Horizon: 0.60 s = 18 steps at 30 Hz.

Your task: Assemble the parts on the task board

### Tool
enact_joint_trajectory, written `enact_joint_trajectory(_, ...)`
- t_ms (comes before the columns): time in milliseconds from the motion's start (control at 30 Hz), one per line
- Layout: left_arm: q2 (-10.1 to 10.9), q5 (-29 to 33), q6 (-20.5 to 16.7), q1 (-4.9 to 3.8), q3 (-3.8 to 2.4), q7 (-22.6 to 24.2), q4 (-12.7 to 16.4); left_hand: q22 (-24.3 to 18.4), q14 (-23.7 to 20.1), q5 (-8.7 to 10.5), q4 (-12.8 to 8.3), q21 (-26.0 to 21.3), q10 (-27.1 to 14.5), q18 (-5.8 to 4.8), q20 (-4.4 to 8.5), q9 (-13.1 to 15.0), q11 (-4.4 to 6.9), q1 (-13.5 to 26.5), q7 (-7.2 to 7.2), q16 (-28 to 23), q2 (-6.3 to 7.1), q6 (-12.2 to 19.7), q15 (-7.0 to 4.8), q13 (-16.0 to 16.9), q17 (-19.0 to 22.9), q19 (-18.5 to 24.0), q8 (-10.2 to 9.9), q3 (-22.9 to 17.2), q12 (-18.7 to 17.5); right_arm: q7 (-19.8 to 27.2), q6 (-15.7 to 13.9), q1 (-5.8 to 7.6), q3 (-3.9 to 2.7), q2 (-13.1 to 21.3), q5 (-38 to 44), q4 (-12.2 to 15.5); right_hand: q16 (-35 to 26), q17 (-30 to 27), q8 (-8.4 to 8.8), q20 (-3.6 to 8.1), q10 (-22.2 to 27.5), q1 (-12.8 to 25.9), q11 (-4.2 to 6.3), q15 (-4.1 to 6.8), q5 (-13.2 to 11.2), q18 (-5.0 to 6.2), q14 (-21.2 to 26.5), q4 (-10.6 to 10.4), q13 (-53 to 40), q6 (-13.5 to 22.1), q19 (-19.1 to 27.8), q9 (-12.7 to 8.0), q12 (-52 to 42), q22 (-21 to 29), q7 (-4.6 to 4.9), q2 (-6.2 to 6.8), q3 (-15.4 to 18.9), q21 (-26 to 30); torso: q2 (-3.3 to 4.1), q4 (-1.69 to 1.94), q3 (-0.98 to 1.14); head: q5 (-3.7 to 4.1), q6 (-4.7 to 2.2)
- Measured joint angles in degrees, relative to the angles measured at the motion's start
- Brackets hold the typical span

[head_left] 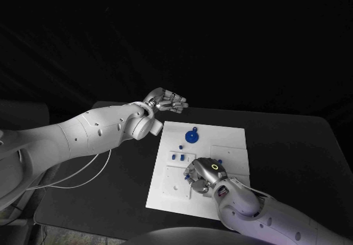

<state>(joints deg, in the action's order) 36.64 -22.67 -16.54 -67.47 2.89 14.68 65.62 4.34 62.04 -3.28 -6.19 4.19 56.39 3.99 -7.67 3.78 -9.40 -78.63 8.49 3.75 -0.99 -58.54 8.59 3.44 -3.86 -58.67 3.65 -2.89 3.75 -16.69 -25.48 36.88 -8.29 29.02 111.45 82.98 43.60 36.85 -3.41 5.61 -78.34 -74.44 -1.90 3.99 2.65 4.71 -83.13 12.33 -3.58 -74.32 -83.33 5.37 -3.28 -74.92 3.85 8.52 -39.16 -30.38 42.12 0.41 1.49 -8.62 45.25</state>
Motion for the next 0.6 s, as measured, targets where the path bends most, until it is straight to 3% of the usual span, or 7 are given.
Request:
enact_joint_trajectory(333, -0.1, 0.0, 0.09, 0.0, 0.0, -0.12, -0.04, 0.0, 0.0, 0.0, 0.0, 0.0, 0.0, 0.0, 0.0, 0.0, 0.0, 0.0, 0.0, 0.0, 0.0, 0.0, 0.0, 0.0, 0.0, 0.0, 0.0, 0.0, 0.0, -0.14, 2.09, 0.14, 0.31, -0.22, 0.19, -0.12, 0.0, -0.2, -0.07, 0.0, 0.02, 0.0, 0.02, -0.01, -0.04, -0.27, -0.01, 0.0, 0.04, 0.0, 0.0, -0.01, 0.0, 0.0, 0.0, 0.0, 0.01, 0.24, -0.01, 0.0, -0.01, 0.08, 0.21)
enact_joint_trajectory(600, -0.14, 0.01, 0.18, 0.0, 0.0, -0.19, -0.04, 0.0, 0.0, 0.0, 0.0, 0.0, 0.0, 0.0, 0.0, 0.0, 0.0, 0.0, 0.0, 0.0, 0.0, 0.0, 0.0, 0.0, 0.0, 0.0, 0.0, 0.0, 0.0, -0.56, 3.49, 0.35, 0.91, -0.82, 1.0, -0.09, 0.0, -0.29, -0.06, -0.01, -0.53, 0.0, 0.71, -0.02, 0.02, 0.33, -0.02, 0.0, -0.14, 0.08, 0.01, -0.07, 0.0, 0.01, -0.09, 0.01, 0.01, 0.24, -0.02, 0.03, -0.03, 0.14, 0.31)
